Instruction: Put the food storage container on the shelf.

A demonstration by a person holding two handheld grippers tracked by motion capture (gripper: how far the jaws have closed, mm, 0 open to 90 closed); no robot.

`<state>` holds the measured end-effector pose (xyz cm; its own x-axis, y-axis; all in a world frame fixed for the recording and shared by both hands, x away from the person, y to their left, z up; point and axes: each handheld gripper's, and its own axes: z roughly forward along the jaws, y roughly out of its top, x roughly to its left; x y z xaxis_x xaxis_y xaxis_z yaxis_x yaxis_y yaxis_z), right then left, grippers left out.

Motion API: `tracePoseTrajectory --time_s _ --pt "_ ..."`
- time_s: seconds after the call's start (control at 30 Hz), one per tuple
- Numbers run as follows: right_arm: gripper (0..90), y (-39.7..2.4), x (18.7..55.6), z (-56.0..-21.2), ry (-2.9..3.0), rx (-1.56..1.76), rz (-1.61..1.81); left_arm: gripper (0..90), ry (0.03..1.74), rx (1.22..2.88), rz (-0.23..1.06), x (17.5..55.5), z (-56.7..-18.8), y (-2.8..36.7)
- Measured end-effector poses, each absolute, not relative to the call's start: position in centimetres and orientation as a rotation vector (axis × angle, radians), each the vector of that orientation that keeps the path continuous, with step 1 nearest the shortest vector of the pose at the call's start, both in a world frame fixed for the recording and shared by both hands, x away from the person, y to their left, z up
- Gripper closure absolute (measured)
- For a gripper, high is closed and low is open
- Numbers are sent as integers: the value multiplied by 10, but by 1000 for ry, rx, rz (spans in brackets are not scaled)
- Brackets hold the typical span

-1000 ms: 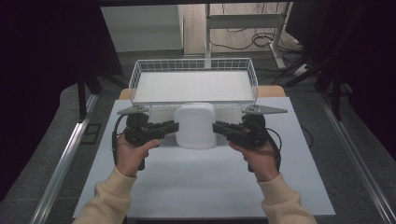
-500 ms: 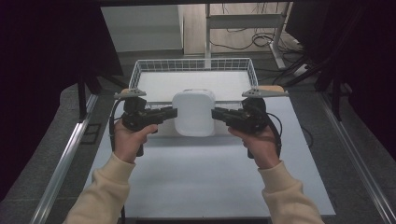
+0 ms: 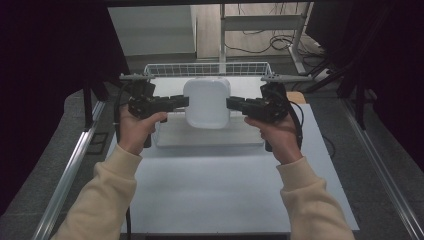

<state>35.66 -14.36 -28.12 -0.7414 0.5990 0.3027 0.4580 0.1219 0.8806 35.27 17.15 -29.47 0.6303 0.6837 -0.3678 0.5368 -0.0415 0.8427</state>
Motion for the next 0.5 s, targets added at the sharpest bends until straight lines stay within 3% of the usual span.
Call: tracePoseTrajectory --time_s 0.5 --pt "808 -141 408 -267 2296 1143 1687 765 1056 1707 120 400 -282 175"
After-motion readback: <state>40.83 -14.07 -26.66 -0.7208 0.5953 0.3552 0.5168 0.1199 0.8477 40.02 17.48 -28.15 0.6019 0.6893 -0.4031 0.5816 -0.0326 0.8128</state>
